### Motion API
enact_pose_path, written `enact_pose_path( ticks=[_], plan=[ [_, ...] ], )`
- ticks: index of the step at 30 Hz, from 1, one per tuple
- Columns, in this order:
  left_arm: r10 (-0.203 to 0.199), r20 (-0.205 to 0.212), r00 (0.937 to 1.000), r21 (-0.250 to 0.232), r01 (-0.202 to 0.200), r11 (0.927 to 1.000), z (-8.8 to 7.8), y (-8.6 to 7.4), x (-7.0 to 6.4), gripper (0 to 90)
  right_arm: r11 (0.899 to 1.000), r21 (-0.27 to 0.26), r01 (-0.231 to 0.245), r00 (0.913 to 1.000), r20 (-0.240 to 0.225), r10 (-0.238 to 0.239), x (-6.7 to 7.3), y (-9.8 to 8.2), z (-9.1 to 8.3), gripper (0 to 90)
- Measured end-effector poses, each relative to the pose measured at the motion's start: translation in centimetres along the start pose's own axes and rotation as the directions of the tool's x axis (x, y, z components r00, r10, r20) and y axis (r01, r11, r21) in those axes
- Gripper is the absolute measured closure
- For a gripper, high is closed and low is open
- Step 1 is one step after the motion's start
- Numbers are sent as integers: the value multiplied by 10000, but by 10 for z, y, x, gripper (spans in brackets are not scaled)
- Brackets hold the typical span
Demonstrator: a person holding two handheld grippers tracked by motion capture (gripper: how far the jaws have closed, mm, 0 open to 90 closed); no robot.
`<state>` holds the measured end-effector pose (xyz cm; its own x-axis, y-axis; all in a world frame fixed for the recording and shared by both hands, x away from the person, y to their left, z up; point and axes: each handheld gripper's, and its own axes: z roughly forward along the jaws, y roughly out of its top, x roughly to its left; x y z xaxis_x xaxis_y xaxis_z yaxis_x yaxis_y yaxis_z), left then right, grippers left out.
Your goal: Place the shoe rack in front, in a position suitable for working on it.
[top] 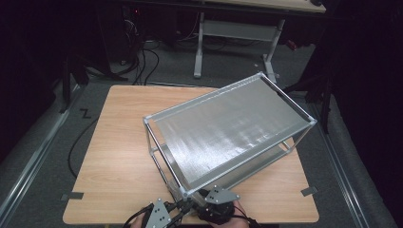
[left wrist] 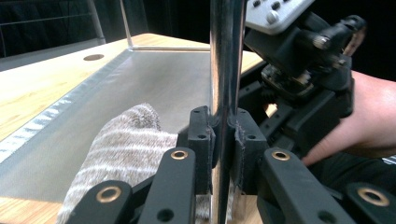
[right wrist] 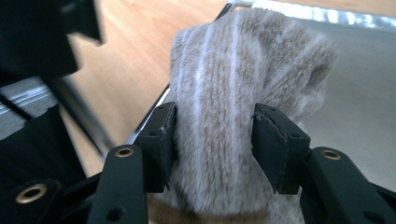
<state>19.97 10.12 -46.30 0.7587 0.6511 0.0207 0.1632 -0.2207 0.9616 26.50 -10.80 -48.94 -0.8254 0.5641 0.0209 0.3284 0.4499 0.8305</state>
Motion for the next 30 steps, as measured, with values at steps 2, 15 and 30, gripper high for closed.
enact_pose_path(
  ticks=[2, 15, 30],
  plan=[
    [-57, -71, 10000, 16, 57, 10000, -2, 0, 1, 802, 9998, 172, 77, 10000, 34, -78, -1, 0, 5, 584],
    [-236, -530, 9983, 28, 238, 9997, -14, -4, 4, 805, 9918, 403, 1214, 9894, 757, -1242, -24, -2, 15, 602],
    [-580, -1612, 9852, 23, 592, 9982, -37, -11, 14, 807, 9918, 872, -934, 9608, 2689, 668, -111, -27, -32, 602]
  ],
)
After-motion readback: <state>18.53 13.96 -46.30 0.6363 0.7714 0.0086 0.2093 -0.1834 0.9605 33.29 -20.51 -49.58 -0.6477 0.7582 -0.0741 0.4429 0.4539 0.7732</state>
